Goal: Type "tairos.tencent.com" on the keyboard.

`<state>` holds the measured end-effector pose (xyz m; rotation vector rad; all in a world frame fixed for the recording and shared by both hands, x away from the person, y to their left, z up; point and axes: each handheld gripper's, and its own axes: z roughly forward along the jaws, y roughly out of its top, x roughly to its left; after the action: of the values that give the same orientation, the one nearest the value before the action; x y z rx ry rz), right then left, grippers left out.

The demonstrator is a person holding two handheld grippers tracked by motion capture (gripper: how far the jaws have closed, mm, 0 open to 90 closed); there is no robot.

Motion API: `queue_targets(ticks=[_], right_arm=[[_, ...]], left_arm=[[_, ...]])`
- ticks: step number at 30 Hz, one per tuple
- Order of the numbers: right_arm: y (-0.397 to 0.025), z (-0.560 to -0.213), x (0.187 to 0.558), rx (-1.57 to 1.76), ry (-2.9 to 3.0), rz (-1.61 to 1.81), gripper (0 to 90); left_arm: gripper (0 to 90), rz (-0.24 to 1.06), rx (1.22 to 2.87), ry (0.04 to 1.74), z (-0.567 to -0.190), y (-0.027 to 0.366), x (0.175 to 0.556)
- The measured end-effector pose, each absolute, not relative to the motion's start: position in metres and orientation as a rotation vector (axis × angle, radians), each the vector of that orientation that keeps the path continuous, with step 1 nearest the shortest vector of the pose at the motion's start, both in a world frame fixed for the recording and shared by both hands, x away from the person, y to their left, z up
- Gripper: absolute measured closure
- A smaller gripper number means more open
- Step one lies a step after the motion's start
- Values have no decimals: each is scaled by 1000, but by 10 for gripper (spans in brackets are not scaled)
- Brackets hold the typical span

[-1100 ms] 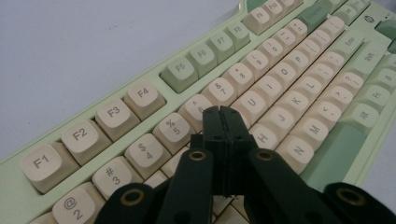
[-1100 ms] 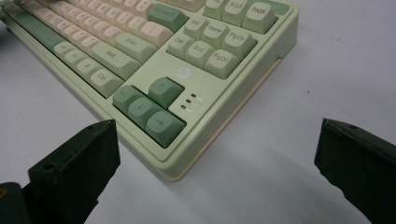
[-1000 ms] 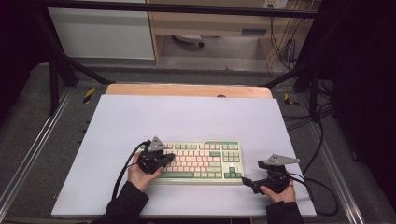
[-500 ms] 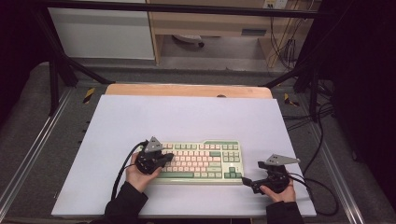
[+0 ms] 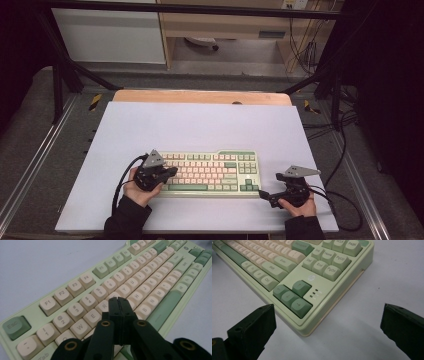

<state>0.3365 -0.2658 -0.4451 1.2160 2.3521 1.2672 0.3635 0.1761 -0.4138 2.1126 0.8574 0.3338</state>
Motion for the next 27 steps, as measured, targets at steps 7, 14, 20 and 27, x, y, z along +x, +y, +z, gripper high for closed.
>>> queue_targets(ticks=[7,14,20,27], right_arm=[[-266,-445,336,1221,2353,1268,7],[-265,-445,336,1220,2354,1265,7],[-265,-446,336,1219,2360,1260,7],[-265,-446,337,1212,2361,1254,7]], left_arm=[[900,346,2096,886,-411,192,360],[900,356,2083,920,-413,206,357],[900,361,2084,948,-420,213,359],[900,361,2102,961,-427,212,362]])
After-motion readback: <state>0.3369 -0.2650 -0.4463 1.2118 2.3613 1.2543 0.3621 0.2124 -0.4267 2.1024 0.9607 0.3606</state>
